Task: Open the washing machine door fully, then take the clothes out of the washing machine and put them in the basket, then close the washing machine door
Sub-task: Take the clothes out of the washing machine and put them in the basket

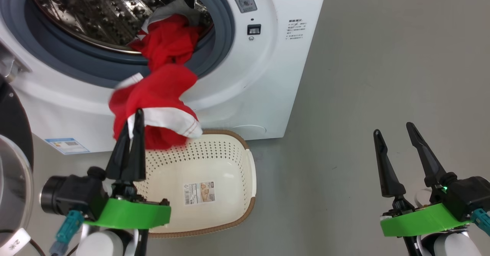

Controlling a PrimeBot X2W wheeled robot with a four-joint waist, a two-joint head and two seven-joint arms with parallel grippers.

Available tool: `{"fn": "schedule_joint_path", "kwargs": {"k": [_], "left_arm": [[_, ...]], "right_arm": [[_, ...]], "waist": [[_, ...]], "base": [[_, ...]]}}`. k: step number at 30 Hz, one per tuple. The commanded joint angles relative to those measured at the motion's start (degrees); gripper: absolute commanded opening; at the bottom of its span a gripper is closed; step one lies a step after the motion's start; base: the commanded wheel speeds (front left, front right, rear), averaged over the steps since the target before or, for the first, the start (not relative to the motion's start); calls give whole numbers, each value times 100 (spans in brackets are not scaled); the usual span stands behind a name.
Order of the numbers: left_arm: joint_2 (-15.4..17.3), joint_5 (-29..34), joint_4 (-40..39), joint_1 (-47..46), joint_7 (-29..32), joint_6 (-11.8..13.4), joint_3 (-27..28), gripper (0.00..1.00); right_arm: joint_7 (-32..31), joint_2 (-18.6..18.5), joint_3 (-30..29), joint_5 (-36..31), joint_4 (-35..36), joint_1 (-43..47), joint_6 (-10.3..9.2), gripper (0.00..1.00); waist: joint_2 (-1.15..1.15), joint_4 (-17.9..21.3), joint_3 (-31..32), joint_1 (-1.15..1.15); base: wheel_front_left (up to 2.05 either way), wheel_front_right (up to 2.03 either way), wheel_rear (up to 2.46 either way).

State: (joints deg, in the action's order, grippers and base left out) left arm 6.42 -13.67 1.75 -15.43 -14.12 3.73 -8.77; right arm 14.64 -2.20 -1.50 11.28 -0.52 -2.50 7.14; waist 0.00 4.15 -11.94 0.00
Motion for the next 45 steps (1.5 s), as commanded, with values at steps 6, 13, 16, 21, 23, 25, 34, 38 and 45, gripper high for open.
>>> {"fn": "schedule_joint_path", "kwargs": {"k": [6,13,16,21,23,25,34,38,45], "left_arm": [[22,-47,167,149,47,19,46,0],[-100,-138,1060,29,-21,-98,-113,0],[-155,-178,1564,-105,-55,-151,-152,0],[-237,-255,2401,-401,-81,-237,-172,0],[-263,-282,2709,-574,-84,-272,-158,0],[-285,-306,3051,-755,-85,-302,-142,0],[-340,-412,4590,-1627,-87,-400,-115,0],[-349,-490,5132,-1900,-87,-442,-117,0],[-353,-792,6056,-2287,-87,-620,-388,0]], "right_arm": [[36,-67,104,-45,158,33,35,100],[36,-67,139,-35,156,67,35,100],[36,-67,151,-26,152,64,35,100],[36,-67,166,-19,160,34,35,100],[36,-67,165,-21,160,13,35,100],[36,-67,178,-30,153,-16,35,100],[36,-67,248,-73,125,-180,35,100],[36,-67,301,-84,113,-249,35,100],[36,-67,356,-66,77,-335,35,100]], "waist": [[0,-34,52,0],[0,-51,13,0],[0,-48,-24,0],[0,-41,-124,0],[0,-49,-191,0],[0,-59,-257,0],[0,-67,-546,0],[0,-39,-650,0],[0,42,-848,0]], "base": [[0,0,0],[0,0,0],[0,0,0],[0,0,0],[0,0,0],[0,0,0],[0,0,0],[0,0,0],[0,0,0]]}}
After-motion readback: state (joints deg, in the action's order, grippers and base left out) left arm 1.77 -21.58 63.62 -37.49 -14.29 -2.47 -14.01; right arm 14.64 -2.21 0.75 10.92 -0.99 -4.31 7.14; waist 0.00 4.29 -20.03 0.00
